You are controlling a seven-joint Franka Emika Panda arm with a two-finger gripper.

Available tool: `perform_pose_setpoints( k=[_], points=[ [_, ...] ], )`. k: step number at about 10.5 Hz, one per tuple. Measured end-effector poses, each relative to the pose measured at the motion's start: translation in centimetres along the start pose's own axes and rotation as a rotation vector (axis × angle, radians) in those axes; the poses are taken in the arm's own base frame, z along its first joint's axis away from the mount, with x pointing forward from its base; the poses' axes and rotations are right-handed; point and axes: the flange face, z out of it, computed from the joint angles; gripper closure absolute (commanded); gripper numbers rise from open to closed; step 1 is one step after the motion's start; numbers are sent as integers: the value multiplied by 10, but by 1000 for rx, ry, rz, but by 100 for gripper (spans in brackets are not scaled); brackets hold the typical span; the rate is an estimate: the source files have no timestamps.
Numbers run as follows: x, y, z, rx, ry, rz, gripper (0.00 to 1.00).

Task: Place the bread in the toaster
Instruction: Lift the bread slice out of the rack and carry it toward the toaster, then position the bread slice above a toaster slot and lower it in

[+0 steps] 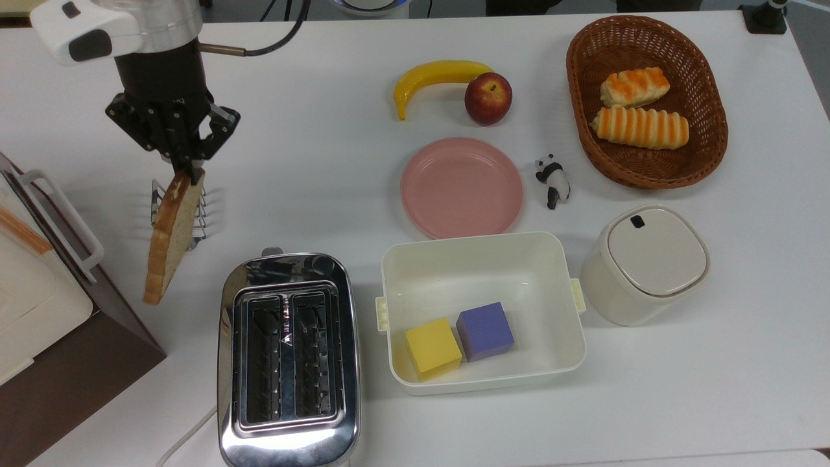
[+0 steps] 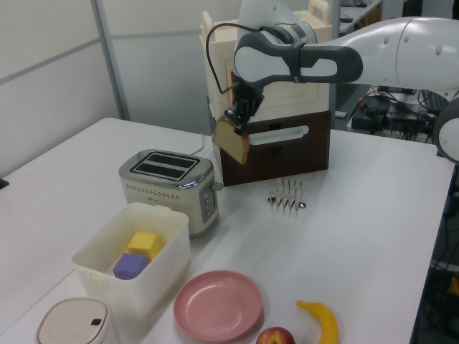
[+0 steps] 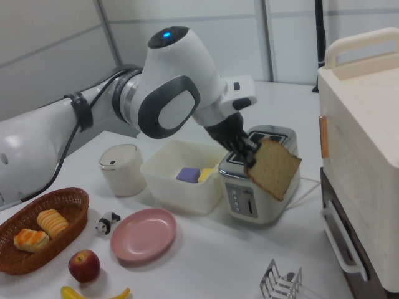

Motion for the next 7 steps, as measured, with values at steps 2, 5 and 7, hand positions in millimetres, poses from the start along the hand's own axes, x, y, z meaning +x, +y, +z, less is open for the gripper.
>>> perform_pose_setpoints(
  k=[2, 5, 7],
  points=[
    [11, -10, -9, 59, 108, 51, 95],
    [29, -36, -15, 188, 284, 109, 95],
    [31, -54, -6, 231, 298, 114, 95]
  ],
)
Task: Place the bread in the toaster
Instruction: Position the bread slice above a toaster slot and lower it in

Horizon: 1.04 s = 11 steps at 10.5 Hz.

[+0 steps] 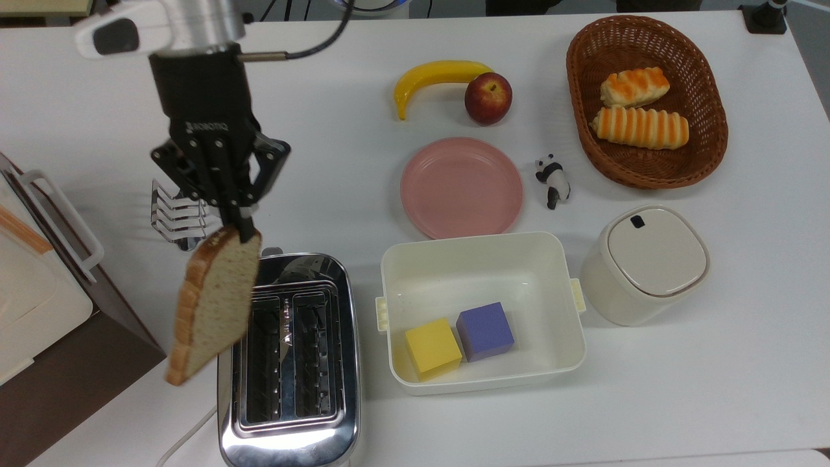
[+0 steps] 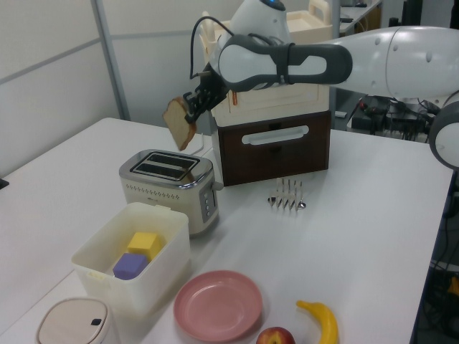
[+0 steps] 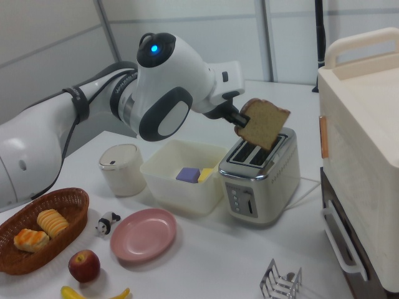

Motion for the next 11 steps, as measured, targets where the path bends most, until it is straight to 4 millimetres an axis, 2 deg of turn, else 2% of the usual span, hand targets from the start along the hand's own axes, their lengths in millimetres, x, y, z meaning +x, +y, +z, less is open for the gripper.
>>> perform_pose_setpoints(
  k=[4, 9, 10, 11],
  points=[
    [-15, -16, 42, 35, -33, 3, 94],
    [-25, -12, 58, 30, -61, 8, 89],
    [-26, -11, 59, 29, -64, 9, 78],
    [-26, -11, 59, 29, -64, 9, 53]
  ],
)
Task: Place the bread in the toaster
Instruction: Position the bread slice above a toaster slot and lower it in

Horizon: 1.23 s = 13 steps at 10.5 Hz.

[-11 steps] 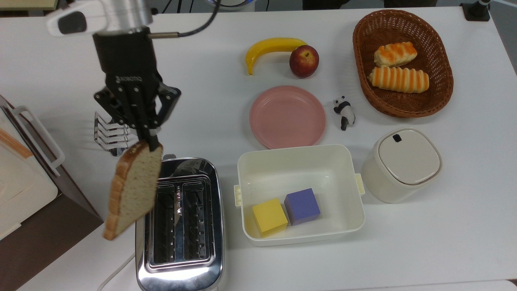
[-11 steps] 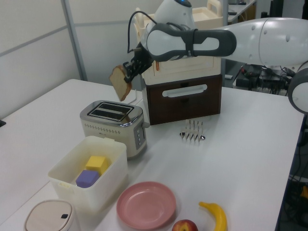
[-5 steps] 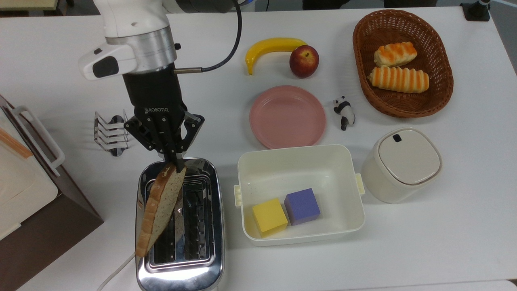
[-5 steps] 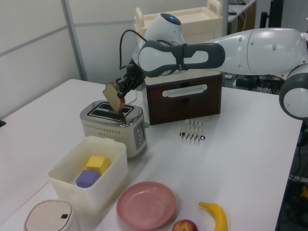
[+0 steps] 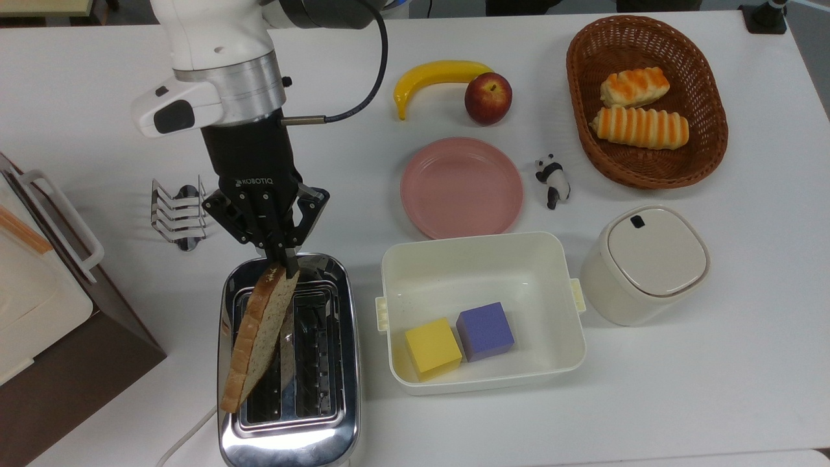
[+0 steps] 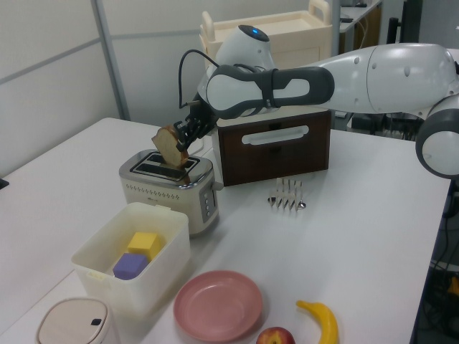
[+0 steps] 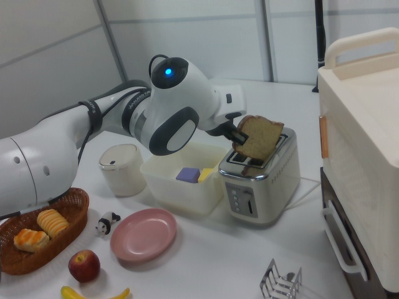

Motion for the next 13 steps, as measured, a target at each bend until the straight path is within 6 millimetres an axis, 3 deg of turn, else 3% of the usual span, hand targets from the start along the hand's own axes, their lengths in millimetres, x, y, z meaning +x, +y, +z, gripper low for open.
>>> perform_pose_setpoints(
  k=[1, 2, 5, 13],
  points=[
    [0, 1, 0, -1, 1, 1, 34],
    [0, 4, -1, -3, 1, 4, 29],
    [1, 18, -1, -17, 0, 20, 27],
    [-4, 23, 5, -24, -15, 26, 25]
  ],
)
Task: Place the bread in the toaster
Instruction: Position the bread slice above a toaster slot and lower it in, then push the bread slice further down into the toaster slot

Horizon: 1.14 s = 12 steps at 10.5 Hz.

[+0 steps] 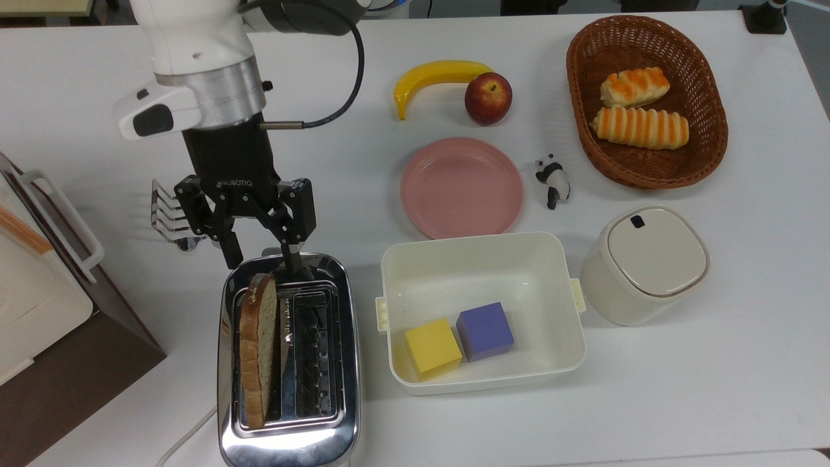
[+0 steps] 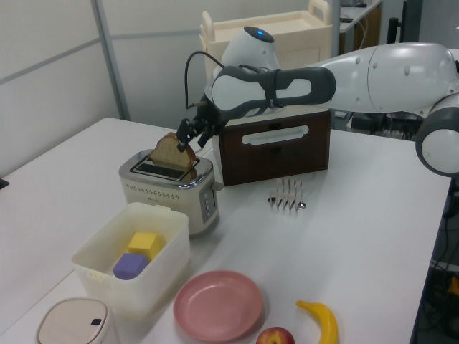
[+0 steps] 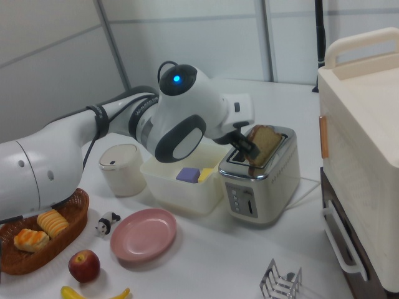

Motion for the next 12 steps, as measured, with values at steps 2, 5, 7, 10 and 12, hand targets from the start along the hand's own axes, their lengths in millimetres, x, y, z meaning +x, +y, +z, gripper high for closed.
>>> perform_pose_setpoints(
  k=[2, 5, 7, 10, 12],
  points=[
    [-11, 5, 15, -7, -35, 7, 33],
    [-21, 12, 38, -16, -62, 13, 54],
    [-20, 15, 37, -20, -56, 15, 46],
    [-15, 12, 33, -17, -44, 12, 30],
    [-12, 11, 28, -15, -33, 10, 35]
  ],
)
